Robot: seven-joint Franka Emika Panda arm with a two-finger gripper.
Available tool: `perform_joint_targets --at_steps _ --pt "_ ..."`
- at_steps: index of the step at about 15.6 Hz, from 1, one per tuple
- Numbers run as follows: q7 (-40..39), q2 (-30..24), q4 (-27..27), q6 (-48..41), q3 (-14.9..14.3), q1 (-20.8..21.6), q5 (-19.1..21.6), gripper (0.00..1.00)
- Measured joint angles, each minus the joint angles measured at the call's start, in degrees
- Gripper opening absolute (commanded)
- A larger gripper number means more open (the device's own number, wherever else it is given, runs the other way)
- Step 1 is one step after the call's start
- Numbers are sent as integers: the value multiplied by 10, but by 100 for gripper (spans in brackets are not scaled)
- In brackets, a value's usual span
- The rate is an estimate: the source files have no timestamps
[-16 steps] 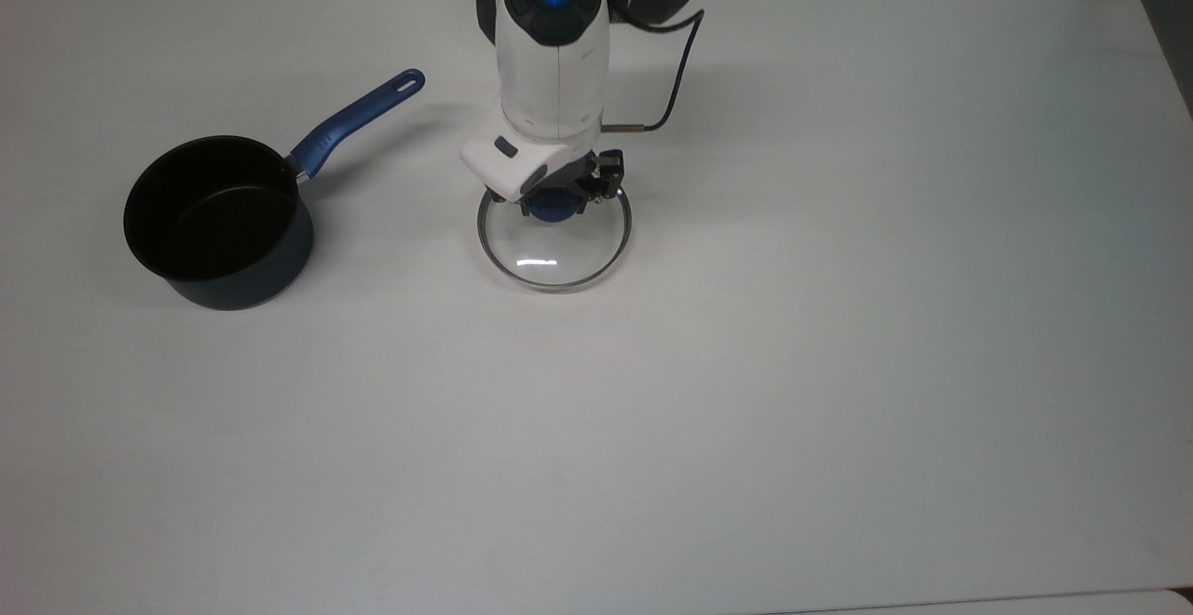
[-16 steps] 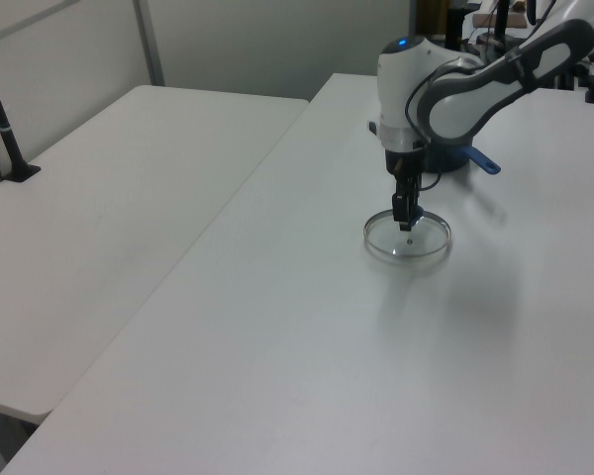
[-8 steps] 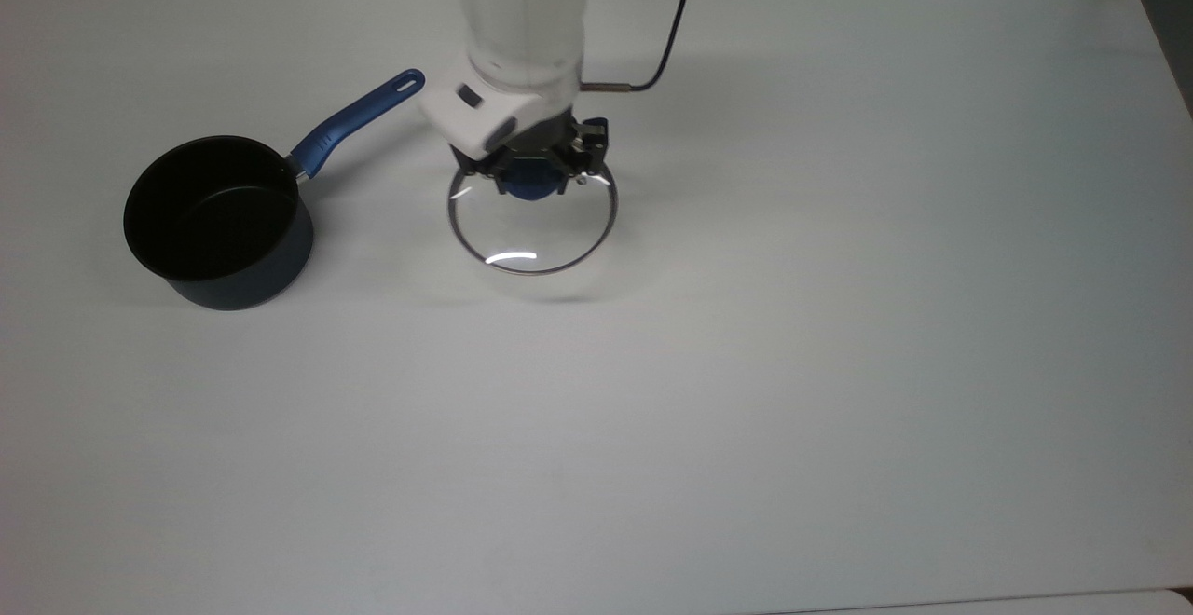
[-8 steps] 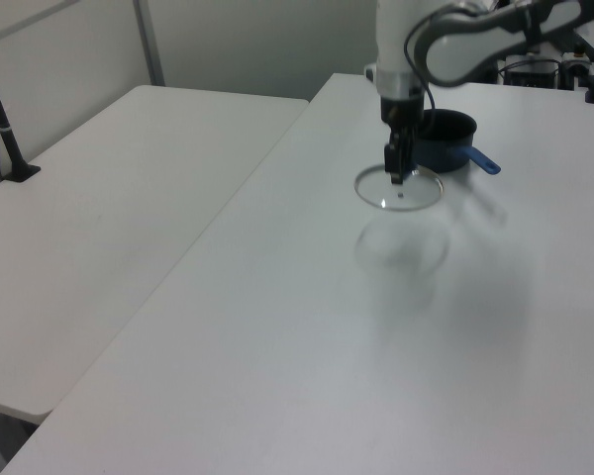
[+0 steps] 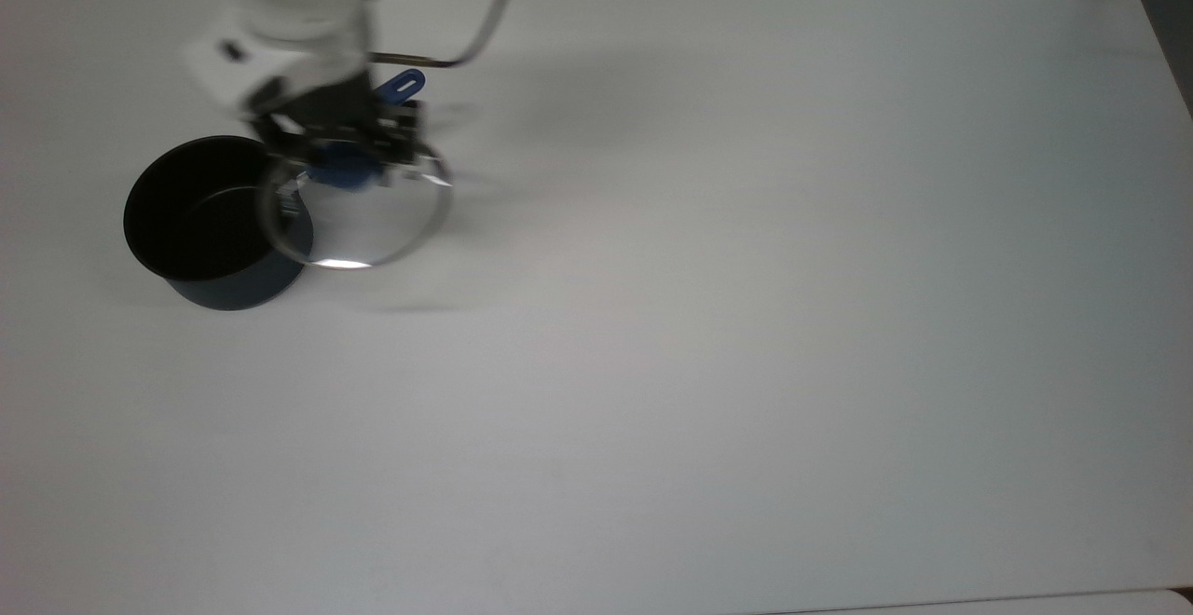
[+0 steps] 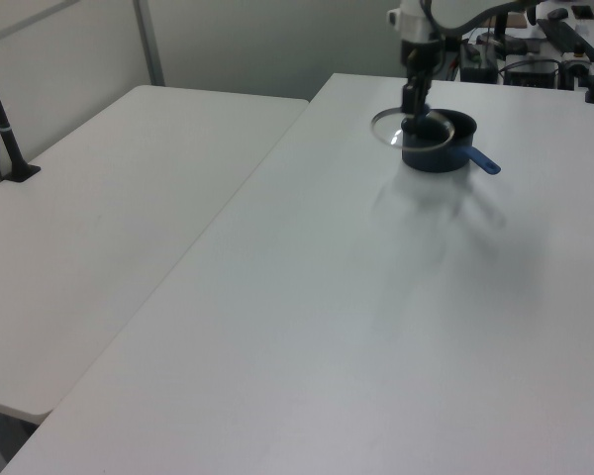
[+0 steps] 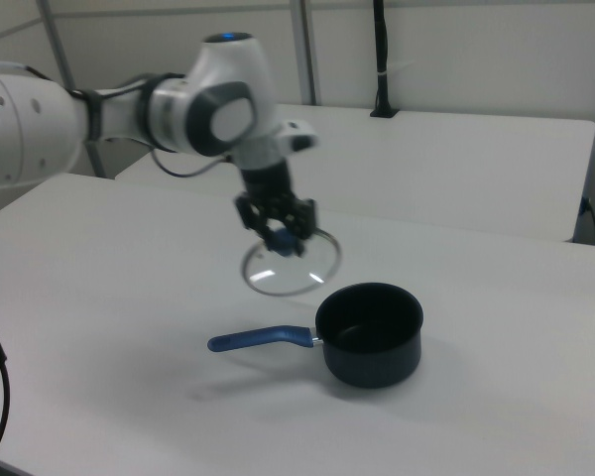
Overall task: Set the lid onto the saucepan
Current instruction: 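Lift the glass lid and carry it over the black saucepan, then lower the lid onto the saucepan rim and open the gripper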
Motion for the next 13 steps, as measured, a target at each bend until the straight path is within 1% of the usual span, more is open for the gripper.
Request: perform_joint_targets --at_steps 3,6,9,13 --pt "-40 10 7 0 -2 -62 0 60" --pt "-56 38 36 0 -2 -100 2 60" --pt "-57 66 52 0 -1 -103 3 60" --pt "-58 82 61 0 -1 -103 3 60"
